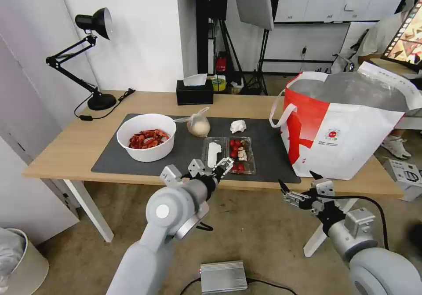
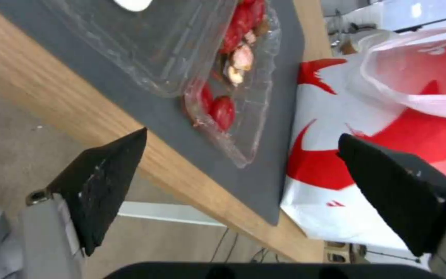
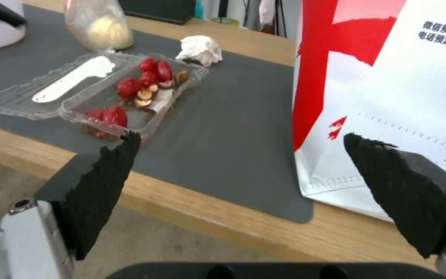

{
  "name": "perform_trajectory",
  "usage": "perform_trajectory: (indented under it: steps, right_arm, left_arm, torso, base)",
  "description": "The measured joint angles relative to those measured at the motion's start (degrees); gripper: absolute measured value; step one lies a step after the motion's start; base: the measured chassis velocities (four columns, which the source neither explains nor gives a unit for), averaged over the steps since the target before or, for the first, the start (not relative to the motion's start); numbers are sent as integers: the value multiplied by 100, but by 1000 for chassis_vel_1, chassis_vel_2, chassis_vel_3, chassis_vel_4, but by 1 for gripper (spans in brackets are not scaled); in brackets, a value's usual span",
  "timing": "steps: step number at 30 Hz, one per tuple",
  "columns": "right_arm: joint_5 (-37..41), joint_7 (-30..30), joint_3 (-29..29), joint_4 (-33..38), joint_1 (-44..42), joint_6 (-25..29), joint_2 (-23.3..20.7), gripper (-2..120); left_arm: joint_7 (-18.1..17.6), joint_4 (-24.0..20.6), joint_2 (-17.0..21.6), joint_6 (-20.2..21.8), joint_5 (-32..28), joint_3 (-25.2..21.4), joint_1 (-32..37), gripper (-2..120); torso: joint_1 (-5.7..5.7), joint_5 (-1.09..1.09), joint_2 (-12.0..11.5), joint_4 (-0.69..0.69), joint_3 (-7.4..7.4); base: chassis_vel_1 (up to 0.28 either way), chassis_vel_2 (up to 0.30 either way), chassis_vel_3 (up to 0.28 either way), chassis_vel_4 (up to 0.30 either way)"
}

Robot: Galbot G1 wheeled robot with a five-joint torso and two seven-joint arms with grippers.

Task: Pick up the trash from the table and place it into the takeout bag.

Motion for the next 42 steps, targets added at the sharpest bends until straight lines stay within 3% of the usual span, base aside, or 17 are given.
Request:
perform_trajectory:
  steps: [10, 26, 42]
  right_arm:
    - [3, 14, 30, -45, 18, 7, -36, 100]
    - [-1, 17, -2, -170, 88, 104, 57, 100]
    - [-17, 15, -7, -208, 100, 108, 90, 100]
  left_arm:
    - [-140, 451, -240, -140, 151, 159, -322, 100]
    - [-290, 945, -294, -213, 302, 257, -659, 100]
    - [-293, 801, -279, -226, 296, 271, -658, 100]
  torso:
    - [0, 0, 0, 0, 0]
    - [0, -1, 0, 0, -1]
    - [0, -1, 0, 0, 0]
  base:
    - [0, 0, 0, 0]
    - [0, 0, 0, 0]
    - [0, 0, 0, 0]
